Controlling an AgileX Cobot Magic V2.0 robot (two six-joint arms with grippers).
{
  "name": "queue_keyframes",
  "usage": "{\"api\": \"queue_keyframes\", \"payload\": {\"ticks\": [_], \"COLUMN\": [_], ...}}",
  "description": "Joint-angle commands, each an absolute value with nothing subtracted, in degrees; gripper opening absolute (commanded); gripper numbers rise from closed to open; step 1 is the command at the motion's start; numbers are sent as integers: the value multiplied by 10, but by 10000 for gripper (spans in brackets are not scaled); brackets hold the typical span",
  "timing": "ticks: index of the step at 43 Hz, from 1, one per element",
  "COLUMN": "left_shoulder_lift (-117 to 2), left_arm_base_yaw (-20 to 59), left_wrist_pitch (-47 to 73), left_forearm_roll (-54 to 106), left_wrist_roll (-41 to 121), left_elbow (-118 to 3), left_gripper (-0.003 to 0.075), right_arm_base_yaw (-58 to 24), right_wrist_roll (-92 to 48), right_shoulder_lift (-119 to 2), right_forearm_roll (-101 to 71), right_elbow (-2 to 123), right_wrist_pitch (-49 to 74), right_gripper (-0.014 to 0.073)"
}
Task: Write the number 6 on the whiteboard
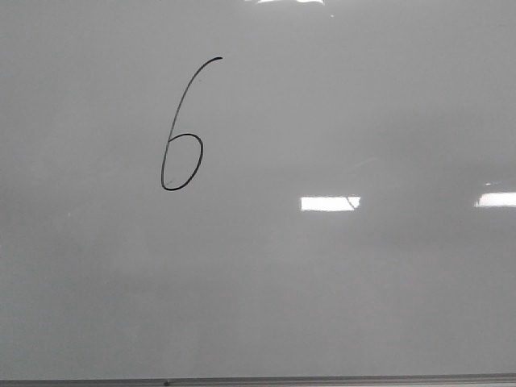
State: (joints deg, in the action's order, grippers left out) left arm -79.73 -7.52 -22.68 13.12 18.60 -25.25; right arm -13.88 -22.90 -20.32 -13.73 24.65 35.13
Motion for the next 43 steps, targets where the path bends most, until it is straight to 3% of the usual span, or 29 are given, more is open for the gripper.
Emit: {"api": "queue_keyframes", "payload": {"ticks": [1, 8, 21, 36, 43], "left_shoulder_lift": [-800, -828, -831, -820, -762], "left_arm_base_yaw": [-71, -71, -71, -71, -71], "left_wrist_pitch": [-284, -266, -237, -214, -183], "left_forearm_roll": [129, 128, 128, 128, 128], "left_wrist_roll": [180, 176, 176, 176, 176], "left_elbow": [-273, -299, -318, -318, -313], "left_gripper": [-7, 38, 251, 411, 436], "right_arm_base_yaw": [-136, -136, -136, -136, -136], "right_wrist_roll": [-229, -229, -229, -229, -229], "right_shoulder_lift": [-207, -207, -207, -207, -207], "right_forearm_roll": [-146, -146, -146, -146, -146], "right_elbow": [260, 260, 260, 260, 260], "right_wrist_pitch": [305, 303, 303, 303, 302], "right_gripper": [309, 309, 309, 309, 309]}}
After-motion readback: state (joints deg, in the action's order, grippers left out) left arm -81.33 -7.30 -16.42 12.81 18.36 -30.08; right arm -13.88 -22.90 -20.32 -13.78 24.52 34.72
